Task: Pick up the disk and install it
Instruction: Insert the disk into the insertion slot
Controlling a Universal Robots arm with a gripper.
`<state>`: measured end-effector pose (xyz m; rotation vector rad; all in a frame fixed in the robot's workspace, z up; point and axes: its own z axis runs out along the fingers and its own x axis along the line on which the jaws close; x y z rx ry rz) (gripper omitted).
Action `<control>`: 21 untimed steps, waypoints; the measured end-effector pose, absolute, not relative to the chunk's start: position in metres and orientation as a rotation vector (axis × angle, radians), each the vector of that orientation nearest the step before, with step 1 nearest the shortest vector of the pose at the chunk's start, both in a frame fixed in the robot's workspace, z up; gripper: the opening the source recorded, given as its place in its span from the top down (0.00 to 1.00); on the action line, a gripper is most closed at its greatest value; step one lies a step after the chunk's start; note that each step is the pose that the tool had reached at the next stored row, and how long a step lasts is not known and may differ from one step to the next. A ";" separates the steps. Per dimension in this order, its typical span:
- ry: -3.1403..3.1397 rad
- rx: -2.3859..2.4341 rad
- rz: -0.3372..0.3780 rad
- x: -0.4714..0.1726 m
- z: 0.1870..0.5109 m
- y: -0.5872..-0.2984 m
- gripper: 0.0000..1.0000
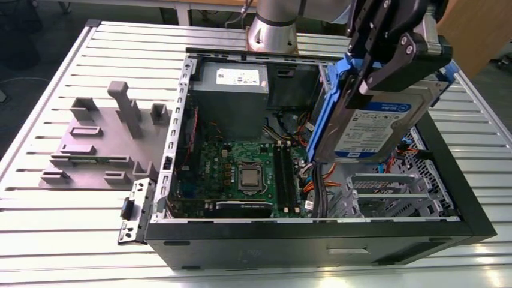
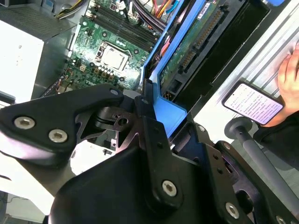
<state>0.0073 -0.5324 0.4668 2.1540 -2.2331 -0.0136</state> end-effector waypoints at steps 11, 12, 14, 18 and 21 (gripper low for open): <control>-2.232 2.151 -0.010 0.022 0.464 -0.537 0.64; -2.232 2.151 -0.009 0.023 0.464 -0.537 0.64; -2.232 2.150 -0.008 0.026 0.463 -0.538 0.64; -2.231 2.149 -0.006 0.031 0.462 -0.539 0.64; -2.230 2.147 -0.003 0.035 0.462 -0.540 0.64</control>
